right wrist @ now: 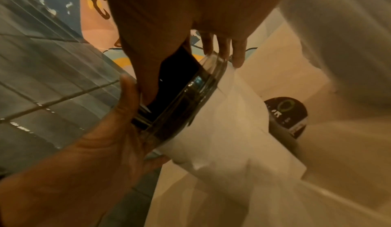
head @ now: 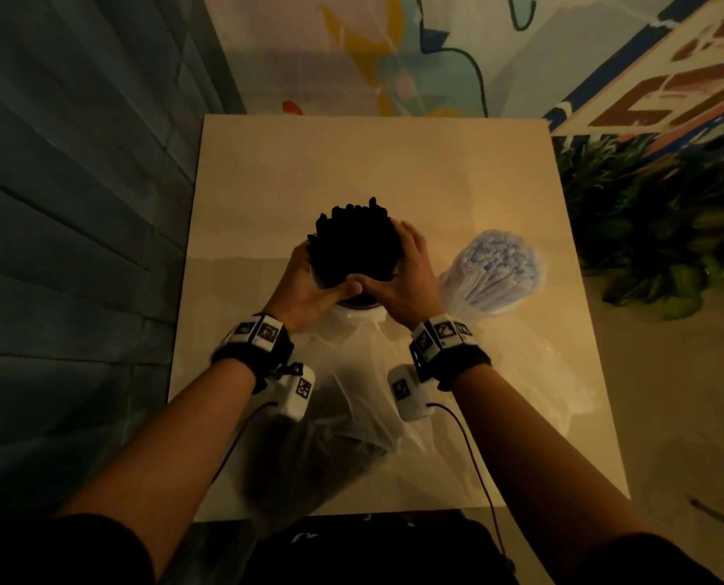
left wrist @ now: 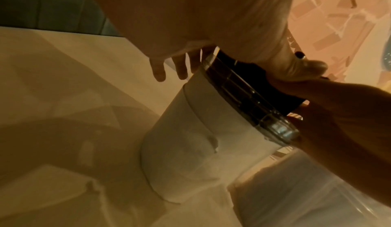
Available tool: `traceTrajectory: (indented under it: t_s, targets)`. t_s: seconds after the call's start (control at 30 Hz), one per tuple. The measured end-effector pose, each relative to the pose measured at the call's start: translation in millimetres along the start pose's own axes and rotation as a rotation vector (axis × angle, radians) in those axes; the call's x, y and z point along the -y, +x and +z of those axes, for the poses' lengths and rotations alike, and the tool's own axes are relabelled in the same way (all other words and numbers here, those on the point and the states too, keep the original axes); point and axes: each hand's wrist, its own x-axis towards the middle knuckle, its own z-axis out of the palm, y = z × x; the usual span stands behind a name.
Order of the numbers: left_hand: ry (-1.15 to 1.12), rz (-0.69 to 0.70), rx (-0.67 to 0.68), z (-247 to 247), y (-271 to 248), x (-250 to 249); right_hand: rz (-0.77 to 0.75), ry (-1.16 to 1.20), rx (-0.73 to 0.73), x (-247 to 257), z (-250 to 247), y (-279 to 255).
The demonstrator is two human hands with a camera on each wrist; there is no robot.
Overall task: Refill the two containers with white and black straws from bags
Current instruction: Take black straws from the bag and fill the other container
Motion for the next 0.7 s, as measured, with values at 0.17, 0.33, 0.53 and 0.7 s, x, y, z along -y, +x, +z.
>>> traceTrajectory:
  t_s: [0.17,0.33,0.53,0.7]
  targets:
    - [-0.023,0.031,0.016,1,27,1,-0.006,-0.078,0.136,-10,0,20]
    - [0.009,0.167,-0.001,4,31,-5,-0.048,-0.067,0.141,-13,1,29]
    - [0.053,0.295,-0.014,1,24,-8,-0.127,0.011,0.08,-12,-7,30]
    - [-0.044,0.161,-0.04,-9,21,-5,-0.027,0.176,0.03,-5,-19,21]
